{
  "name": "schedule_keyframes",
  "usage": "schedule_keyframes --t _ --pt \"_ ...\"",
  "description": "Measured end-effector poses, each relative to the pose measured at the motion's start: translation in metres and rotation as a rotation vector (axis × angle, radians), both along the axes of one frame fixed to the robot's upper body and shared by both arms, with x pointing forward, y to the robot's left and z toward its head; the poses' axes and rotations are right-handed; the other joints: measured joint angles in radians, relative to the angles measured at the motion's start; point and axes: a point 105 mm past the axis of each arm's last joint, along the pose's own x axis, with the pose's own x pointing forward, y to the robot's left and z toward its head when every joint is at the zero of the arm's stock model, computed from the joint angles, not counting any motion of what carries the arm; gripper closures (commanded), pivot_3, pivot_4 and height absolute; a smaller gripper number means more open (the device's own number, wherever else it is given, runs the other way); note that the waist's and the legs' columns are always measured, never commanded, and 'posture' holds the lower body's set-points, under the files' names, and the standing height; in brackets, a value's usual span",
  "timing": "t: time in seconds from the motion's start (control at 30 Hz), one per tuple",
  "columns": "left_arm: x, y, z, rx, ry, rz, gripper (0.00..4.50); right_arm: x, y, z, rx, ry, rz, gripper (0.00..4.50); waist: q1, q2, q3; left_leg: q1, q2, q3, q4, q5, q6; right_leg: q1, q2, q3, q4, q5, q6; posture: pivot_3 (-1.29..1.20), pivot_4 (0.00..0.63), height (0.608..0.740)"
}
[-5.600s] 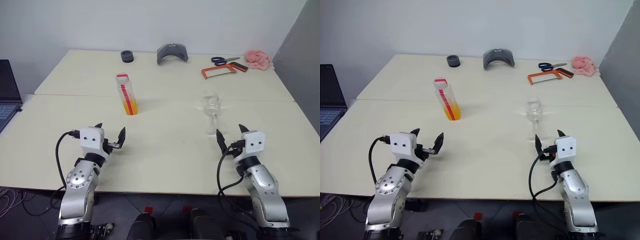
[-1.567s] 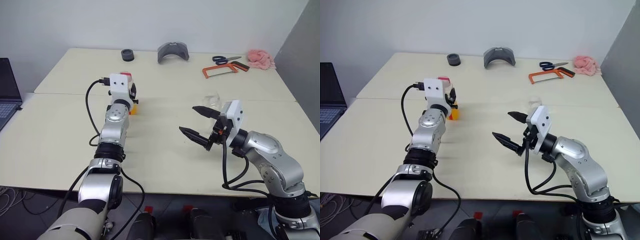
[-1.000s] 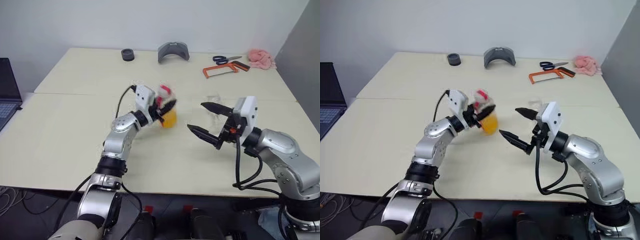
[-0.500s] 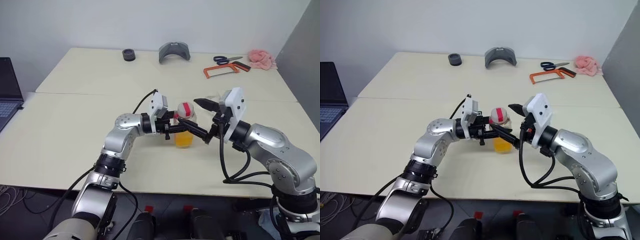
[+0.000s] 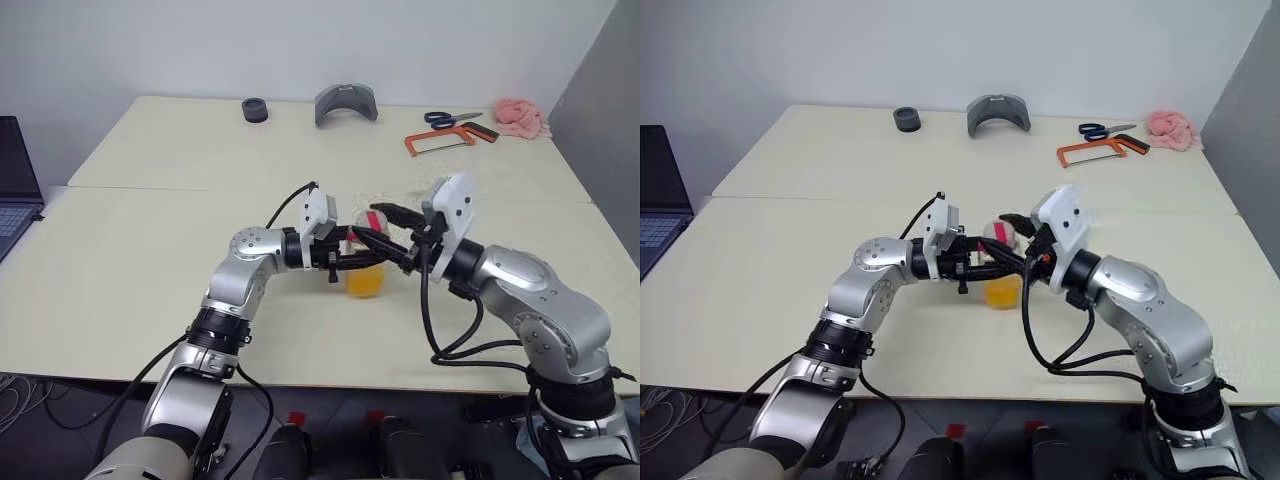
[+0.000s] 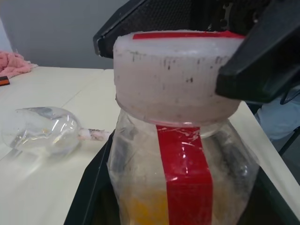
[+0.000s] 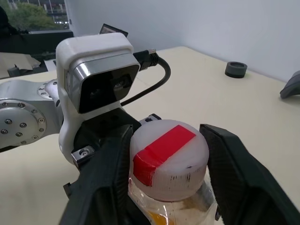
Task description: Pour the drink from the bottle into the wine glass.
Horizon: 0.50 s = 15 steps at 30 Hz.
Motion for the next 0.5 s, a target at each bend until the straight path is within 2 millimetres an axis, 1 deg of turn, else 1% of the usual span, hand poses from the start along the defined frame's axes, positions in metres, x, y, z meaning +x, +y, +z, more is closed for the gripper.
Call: schedule_keyframes --t 0.13,0.2,0.3,0.33,0.4,0.43,0.5 --pt "0.000 0.001 -0.001 0.011 -0.008 0.000 2.71 0.000 0.001 -0.001 -0.018 -0.005 0.031 2.62 0.000 0.000 0.000 0.000 0.000 0.000 0.000 0.000 0.000 0.000 0.000 0.000 0.000 0.000 0.000 0.00 0.150 0.740" --pt "-0.001 0.002 -0.001 0.015 -0.010 -0.011 2.71 0.000 0.001 -0.001 -0.050 -0.022 0.086 2.62 0.000 0.000 0.000 0.000 0.000 0.001 0.000 0.000 0.000 0.000 0.000 0.000 0.000 0.000 0.000 0.00 0.150 0.740" --pt "-0.008 0.002 -0.003 0.039 -0.016 -0.072 2.72 -0.002 -0.003 0.001 -0.185 -0.066 0.274 2.62 0.000 0.001 0.001 0.000 -0.001 0.003 0.000 0.000 0.000 0.000 0.001 -0.001 -0.001 0.000 0.000 0.00 0.150 0.740" --pt "-0.013 0.001 -0.005 0.069 -0.018 -0.109 2.72 -0.004 -0.006 0.002 -0.275 -0.093 0.373 2.62 -0.001 0.001 0.001 0.000 -0.002 0.004 0.000 0.000 0.000 0.000 0.001 -0.001 -0.001 0.000 0.000 0.00 0.150 0.740" --pt "-0.017 -0.001 -0.007 0.095 -0.019 -0.153 2.72 -0.005 -0.009 0.003 -0.364 -0.112 0.485 2.62 -0.003 0.001 0.001 0.000 -0.001 0.003 0.000 0.000 0.000 0.001 0.002 -0.001 -0.002 0.000 0.000 0.00 0.150 0.740" --pt "-0.018 -0.001 -0.006 0.099 -0.018 -0.162 2.72 -0.004 -0.009 0.004 -0.381 -0.113 0.523 2.62 -0.004 0.001 0.001 0.000 0.000 0.003 0.000 0.000 0.000 0.000 0.002 -0.001 -0.002 0.000 0.000 0.00 0.150 0.740" --pt "-0.017 -0.001 -0.005 0.100 -0.021 -0.160 2.72 0.000 -0.010 0.006 -0.373 -0.096 0.541 2.62 -0.004 0.001 0.001 0.000 0.001 0.002 0.000 0.000 0.000 0.000 0.002 -0.001 -0.002 0.000 0.000 0.00 0.150 0.740"
